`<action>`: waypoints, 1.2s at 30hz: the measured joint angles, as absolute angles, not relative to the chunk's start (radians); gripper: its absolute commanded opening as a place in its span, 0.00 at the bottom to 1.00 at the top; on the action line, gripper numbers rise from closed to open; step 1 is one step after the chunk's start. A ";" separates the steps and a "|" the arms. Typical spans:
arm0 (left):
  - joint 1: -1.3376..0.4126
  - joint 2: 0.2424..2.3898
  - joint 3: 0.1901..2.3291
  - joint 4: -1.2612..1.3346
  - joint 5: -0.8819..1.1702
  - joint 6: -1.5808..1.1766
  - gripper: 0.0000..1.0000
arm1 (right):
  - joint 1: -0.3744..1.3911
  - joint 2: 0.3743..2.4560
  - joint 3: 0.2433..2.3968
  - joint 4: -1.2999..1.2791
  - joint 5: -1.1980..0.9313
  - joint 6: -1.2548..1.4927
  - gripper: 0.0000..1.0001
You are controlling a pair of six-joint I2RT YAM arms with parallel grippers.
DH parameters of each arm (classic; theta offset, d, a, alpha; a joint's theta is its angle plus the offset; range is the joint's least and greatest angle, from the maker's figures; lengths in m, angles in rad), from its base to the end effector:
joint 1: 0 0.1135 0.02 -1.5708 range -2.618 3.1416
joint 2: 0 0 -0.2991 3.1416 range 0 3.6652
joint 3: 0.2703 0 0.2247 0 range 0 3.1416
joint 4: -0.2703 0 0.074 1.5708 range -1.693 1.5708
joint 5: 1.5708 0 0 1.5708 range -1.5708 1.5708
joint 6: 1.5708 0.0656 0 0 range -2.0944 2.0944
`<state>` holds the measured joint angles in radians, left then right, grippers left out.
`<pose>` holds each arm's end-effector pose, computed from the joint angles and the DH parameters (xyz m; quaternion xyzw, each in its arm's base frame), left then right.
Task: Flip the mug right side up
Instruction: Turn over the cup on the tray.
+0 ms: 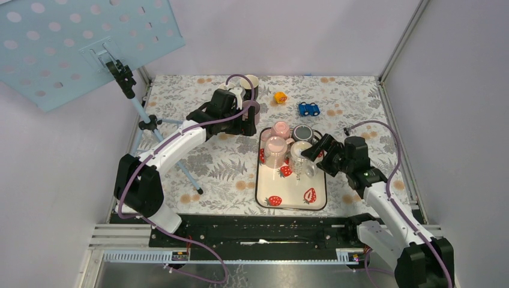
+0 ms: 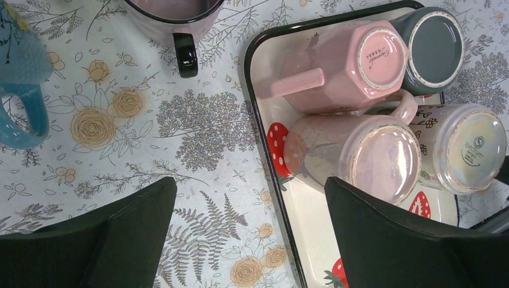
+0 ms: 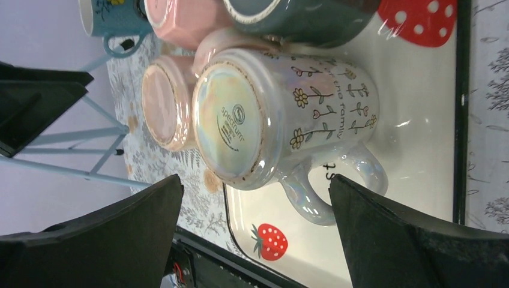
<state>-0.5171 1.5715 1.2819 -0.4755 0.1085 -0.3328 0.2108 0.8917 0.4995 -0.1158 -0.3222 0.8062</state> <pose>0.2966 -0.1769 0.3118 0.1057 0.9127 -0.2068 0.3361 0.1660 0.0568 0.2527 0.1719 0.8373 0.3643 0.3696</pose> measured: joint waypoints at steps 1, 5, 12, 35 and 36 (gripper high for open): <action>-0.517 1.571 1.282 -0.476 0.109 -0.333 0.99 | 0.228 0.891 0.500 -0.123 -0.314 0.804 1.00; -0.517 1.571 1.282 -0.476 0.109 -0.333 0.99 | 0.278 0.891 0.500 -0.153 -0.287 0.787 1.00; -0.517 1.571 1.282 -0.476 0.109 -0.333 0.99 | 0.372 0.925 0.550 -0.248 -0.210 0.723 1.00; -0.517 1.571 1.282 -0.476 0.109 -0.333 0.99 | 0.678 1.182 0.791 -0.432 0.134 0.565 0.92; -0.517 1.571 1.282 -0.476 0.109 -0.333 0.99 | 0.681 1.187 0.794 -0.442 0.148 0.558 0.90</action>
<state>-0.5171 1.5715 1.2819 -0.4759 0.1085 -0.3332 0.6811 1.1873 0.7940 -0.4416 0.1478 0.5579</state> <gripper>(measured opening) 0.987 0.953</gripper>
